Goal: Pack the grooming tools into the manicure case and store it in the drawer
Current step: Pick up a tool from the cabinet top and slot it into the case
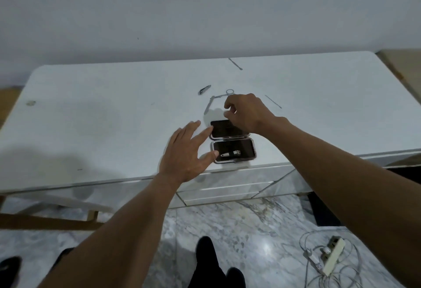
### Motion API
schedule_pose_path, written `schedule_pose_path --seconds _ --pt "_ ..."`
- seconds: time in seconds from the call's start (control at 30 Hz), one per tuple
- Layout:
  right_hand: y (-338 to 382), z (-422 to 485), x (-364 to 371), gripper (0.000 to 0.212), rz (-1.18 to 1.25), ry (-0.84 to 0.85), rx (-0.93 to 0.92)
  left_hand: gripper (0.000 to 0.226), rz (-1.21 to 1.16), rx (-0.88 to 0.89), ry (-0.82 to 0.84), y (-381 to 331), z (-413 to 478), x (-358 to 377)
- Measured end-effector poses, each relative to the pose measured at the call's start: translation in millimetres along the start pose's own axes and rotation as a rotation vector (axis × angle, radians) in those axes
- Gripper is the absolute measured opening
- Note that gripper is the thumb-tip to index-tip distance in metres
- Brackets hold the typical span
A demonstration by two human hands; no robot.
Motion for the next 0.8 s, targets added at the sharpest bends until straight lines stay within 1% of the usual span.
schedule_pose_path --seconds 0.17,0.4,0.5,0.6,0.7,0.8 --pt "10.7 27.7 -0.1 0.027 -0.039 0.029 0.016 0.070 -0.014 -0.031 0.030 -0.6 1.4 -2.1" --pt "34.7 65.8 1.1 0.028 -0.083 0.029 0.016 0.067 0.033 -0.018 0.035 0.5 3.2 -1.4" --pt "45.6 83.5 4.4 0.025 -0.086 0.034 0.013 0.065 0.026 -0.018 0.024 1.0 3.4 -2.0" --pt "54.8 97.7 8.8 0.024 -0.102 0.073 -0.001 0.064 -0.004 -0.019 0.011 0.9 2.6 -1.4" --pt "58.6 110.2 12.1 0.029 -0.118 0.093 -0.010 0.065 0.013 -0.030 0.025 2.0 2.9 -0.4" --pt "60.3 118.8 17.5 0.025 -0.131 0.131 -0.011 0.066 0.019 -0.044 0.032 2.7 3.1 1.3"
Point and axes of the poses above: each hand's wrist, its own z-axis towards the middle knuckle, its own x-axis out of the palm, y = z × x, the point moved 9 cm from there along z, towards the middle knuckle, and after that the axes turned 8 degrees about -z, right-handed, at the moved point
